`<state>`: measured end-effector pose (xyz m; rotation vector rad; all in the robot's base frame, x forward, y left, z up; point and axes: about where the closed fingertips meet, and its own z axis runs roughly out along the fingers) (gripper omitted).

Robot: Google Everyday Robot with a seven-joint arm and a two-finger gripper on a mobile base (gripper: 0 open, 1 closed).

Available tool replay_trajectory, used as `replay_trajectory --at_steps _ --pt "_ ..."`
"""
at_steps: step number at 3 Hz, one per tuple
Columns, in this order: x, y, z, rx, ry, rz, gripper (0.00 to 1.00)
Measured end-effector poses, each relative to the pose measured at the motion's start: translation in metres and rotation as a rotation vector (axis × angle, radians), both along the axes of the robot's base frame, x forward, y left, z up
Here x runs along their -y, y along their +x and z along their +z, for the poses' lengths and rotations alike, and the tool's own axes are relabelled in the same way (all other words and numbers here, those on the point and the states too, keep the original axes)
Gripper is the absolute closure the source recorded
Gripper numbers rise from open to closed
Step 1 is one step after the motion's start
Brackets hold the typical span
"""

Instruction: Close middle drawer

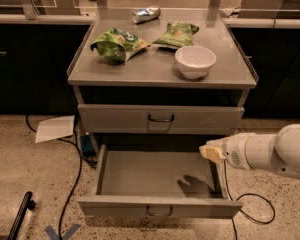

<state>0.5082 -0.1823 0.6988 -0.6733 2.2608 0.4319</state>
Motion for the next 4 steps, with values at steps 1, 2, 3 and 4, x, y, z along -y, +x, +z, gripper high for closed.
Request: replay_trajectory --at_steps 1,2,3,4 --pt "0.0 0.0 0.0 0.0 0.0 0.0 0.89" --pt "0.003 -0.007 -0.002 0.013 0.009 -0.014 1.0" --pt "0.01 -0.026 -0.046 0.001 0.072 -0.08 1.0" --pt "0.013 -0.036 -0.117 -0.052 0.151 -0.178 1.0"
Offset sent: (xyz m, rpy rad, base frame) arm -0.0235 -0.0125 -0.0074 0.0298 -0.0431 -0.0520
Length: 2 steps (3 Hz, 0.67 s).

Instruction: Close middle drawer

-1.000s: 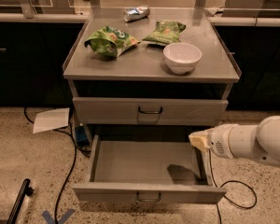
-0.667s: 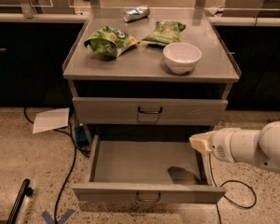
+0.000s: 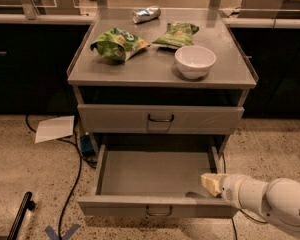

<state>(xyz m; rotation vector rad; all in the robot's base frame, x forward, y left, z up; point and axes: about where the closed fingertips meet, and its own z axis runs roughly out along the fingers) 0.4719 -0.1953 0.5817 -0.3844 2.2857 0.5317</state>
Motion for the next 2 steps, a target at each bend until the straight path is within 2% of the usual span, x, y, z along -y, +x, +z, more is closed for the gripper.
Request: replay_trajectory --at_steps 1,2 --pt "-0.002 0.002 -0.063 -0.061 0.095 -0.07 1.0" --pt "-0.006 -0.011 -0.107 -0.158 0.145 -0.12 1.0"
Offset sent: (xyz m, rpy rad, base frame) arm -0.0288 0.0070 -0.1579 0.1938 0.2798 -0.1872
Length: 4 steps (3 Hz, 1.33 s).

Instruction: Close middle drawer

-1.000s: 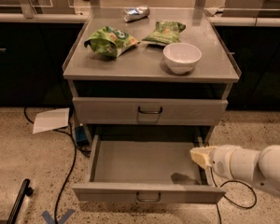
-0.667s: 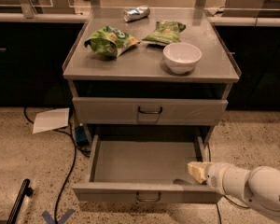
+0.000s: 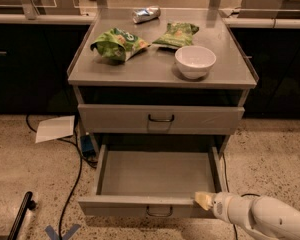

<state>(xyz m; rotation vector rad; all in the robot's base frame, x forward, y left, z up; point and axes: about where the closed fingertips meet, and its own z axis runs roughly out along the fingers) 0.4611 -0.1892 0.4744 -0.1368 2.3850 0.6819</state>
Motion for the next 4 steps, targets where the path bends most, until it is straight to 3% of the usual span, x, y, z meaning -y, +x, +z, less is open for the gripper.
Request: replay_trajectory --at_steps 2,3,4 --pt "-0.009 -0.045 -0.039 -0.148 0.068 -0.138 1.0" --pt "-0.008 -0.049 -0.049 -0.177 0.084 -0.194 1.0" --pt "-0.009 -0.041 -0.051 -0.177 0.077 -0.187 1.0"
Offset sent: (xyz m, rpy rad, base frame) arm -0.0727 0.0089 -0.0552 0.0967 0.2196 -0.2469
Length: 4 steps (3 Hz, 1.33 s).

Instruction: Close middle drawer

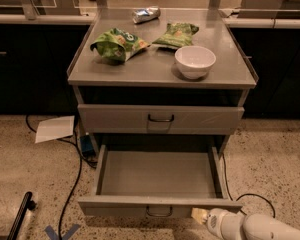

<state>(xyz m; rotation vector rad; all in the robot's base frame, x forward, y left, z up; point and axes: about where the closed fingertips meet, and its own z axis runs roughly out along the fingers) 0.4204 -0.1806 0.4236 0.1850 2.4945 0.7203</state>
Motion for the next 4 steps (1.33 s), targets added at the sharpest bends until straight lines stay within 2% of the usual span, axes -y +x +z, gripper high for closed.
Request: replay_trajectory --at_steps 1,2,3,4 --pt "0.011 0.019 0.003 0.008 -0.033 -0.017 1.0" --pt "0.0 0.041 0.002 0.005 -0.067 0.023 1.0" --pt "0.007 0.067 0.007 0.007 -0.125 0.057 1.0" --pt "-0.004 0.08 0.006 0.0 -0.163 0.122 1.0"
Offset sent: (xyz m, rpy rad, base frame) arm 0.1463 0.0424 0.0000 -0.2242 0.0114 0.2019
